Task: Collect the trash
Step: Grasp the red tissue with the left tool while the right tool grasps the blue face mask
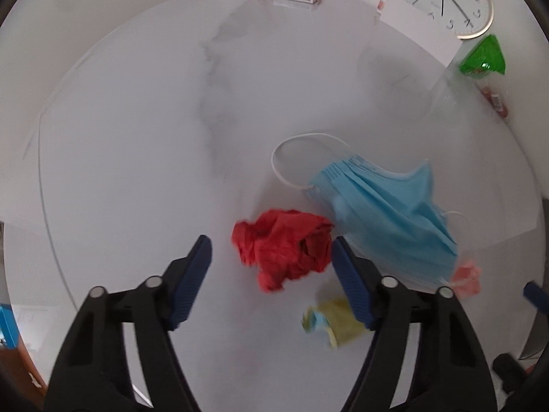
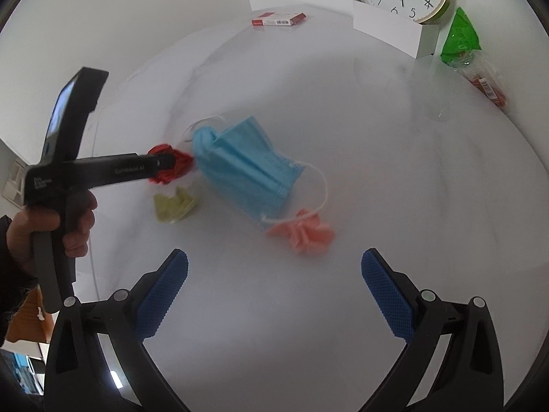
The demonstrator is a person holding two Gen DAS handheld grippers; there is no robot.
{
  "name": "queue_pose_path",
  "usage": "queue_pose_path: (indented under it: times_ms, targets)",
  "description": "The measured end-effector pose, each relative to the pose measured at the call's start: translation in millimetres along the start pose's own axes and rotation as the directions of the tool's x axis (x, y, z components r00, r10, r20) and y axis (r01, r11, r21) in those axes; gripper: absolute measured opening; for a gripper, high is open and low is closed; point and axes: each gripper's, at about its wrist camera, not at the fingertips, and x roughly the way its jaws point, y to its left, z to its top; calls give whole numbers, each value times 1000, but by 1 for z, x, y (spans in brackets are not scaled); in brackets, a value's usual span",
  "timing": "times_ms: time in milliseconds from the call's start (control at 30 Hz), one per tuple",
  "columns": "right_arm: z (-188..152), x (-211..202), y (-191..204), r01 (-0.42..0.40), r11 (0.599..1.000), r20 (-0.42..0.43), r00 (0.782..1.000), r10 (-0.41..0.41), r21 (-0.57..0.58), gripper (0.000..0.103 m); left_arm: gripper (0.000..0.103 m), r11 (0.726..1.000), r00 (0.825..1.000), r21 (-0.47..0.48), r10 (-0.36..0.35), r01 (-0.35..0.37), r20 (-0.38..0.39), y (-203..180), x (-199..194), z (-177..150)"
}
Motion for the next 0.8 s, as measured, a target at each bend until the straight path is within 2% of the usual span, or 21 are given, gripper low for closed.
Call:
queue_pose_path:
  times_ms: [67,133,267,400,500,600,667,700,767,800]
  targets:
    - [7,5,-2,-11,1000,4,1000,11,-2,100,50,1000,1000,6,-14,14,-10,0,7,3]
    - [14,11,-4,-23,1000,13,1000,23,-10,100,47,1000,999,8,-30,30,-13,2,12,5]
    - [35,24,0,-46,998,23,999,47,-42,100,41,999,999,6,-45,45,3,4,7,4]
    - [61,44,12,-71,994,29,997,74,-84,100,41,998,998,-24,-53,54,34,14,-13,3]
    - [76,69,28,-63,988,-2,998,63,-143,94,41,998,997,-46,-35,38,63,26,-37,-2]
    - [82,95,43,-50,979,-53,998,41,-196,82,41,996,997,-86,-17,24,77,43,-59,-13]
    - [82,108,49,-45,975,-84,996,28,-219,59,41,993,996,-115,-5,15,83,56,-73,-23]
    - [82,114,50,-41,973,-96,995,20,-225,55,41,992,996,-124,0,11,85,61,-78,-26]
    - [84,114,49,-34,975,-80,997,17,-219,36,41,990,996,-142,15,-1,92,66,-87,-36]
    - [87,112,49,-41,976,-75,997,26,-212,31,41,987,995,-159,23,-8,97,74,-93,-45]
